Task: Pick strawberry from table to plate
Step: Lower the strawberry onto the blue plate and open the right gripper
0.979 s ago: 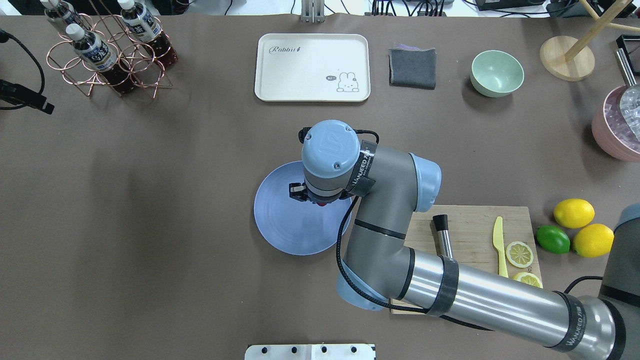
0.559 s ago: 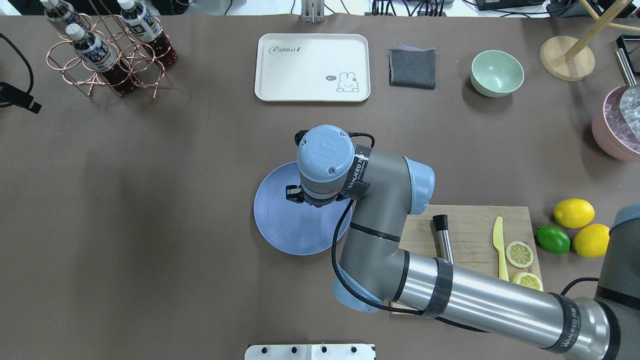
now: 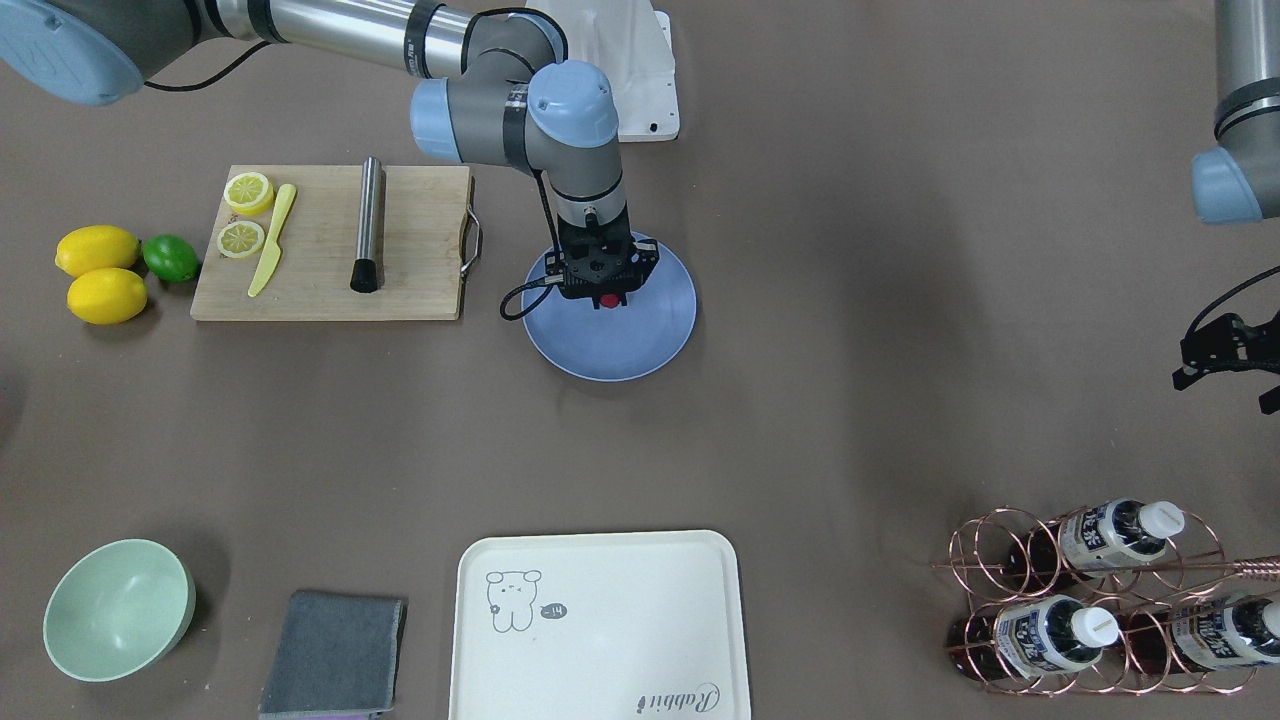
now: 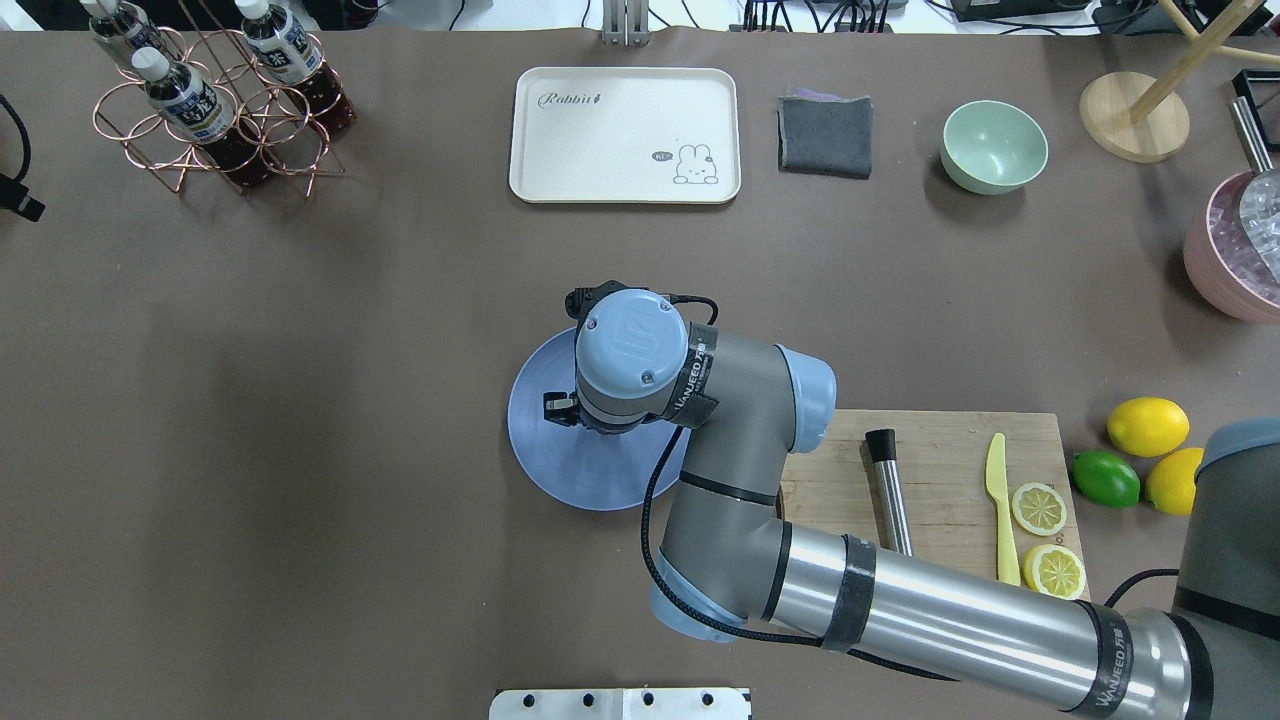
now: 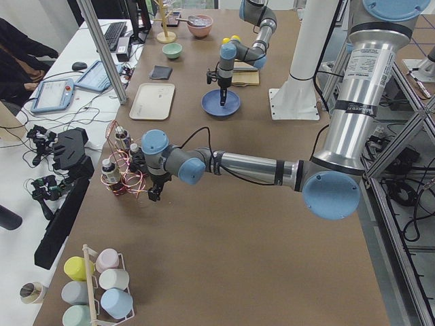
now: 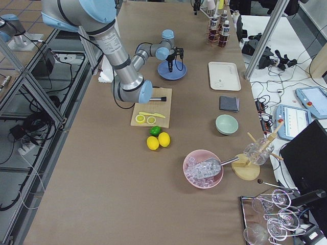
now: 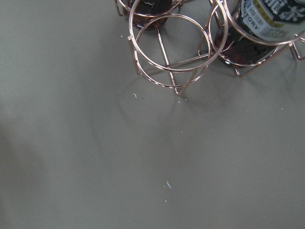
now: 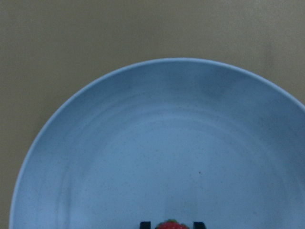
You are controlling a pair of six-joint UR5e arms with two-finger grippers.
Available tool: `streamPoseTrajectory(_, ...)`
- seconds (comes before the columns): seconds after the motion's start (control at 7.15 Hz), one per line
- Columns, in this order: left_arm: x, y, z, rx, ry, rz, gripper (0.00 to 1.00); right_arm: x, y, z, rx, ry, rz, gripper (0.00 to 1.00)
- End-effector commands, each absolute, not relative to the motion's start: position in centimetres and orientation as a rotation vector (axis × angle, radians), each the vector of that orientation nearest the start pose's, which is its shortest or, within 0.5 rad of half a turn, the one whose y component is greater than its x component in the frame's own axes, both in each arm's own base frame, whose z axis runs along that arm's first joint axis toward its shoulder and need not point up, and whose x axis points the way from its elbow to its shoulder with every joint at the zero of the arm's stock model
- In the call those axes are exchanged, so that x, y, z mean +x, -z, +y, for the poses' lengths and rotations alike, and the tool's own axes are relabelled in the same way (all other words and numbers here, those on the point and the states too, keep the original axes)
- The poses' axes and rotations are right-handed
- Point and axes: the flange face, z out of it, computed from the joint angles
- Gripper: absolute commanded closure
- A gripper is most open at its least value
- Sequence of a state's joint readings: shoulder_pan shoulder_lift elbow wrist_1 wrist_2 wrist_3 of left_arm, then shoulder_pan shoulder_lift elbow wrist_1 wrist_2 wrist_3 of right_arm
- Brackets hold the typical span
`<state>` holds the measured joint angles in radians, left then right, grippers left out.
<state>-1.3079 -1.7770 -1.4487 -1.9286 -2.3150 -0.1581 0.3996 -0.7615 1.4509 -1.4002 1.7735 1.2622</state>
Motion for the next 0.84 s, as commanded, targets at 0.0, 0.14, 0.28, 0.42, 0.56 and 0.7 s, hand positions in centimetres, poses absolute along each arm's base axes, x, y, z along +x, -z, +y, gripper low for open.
streamPoseTrajectory(0.0, 9.1, -57.0, -59.4, 0.259, -0.263, 0.806, 0.02, -64.3, -19.3, -39.8, 0.123, -0.021, -0.853, 0.00)
streamPoseTrajectory(0.14, 9.1, -56.9, -59.4, 0.261, -0.263, 0.807, 0.02, -62.9, -18.2, -40.3, 0.124, -0.032, -0.852, 0.00)
streamPoseTrajectory(0.28, 9.1, -56.7, -59.5, 0.264, -0.263, 0.807, 0.02, -59.3, -16.2, -41.5, 0.111, -0.059, -0.843, 0.00)
streamPoseTrajectory(0.42, 8.9, -56.7, -59.6, 0.261, -0.258, 0.806, 0.02, -54.0, -14.5, -43.4, 0.052, -0.083, -0.836, 0.00)
streamPoseTrajectory(0.56, 7.4, -56.9, -59.8, 0.244, -0.223, 0.798, 0.02, -48.4, -14.8, -45.6, 0.008, -0.110, -0.799, 0.00)
streamPoseTrajectory(0.7, 5.5, -57.1, -59.9, 0.267, -0.245, 0.782, 0.02, -42.2, -17.9, -47.8, 0.022, -0.061, -0.731, 0.00)
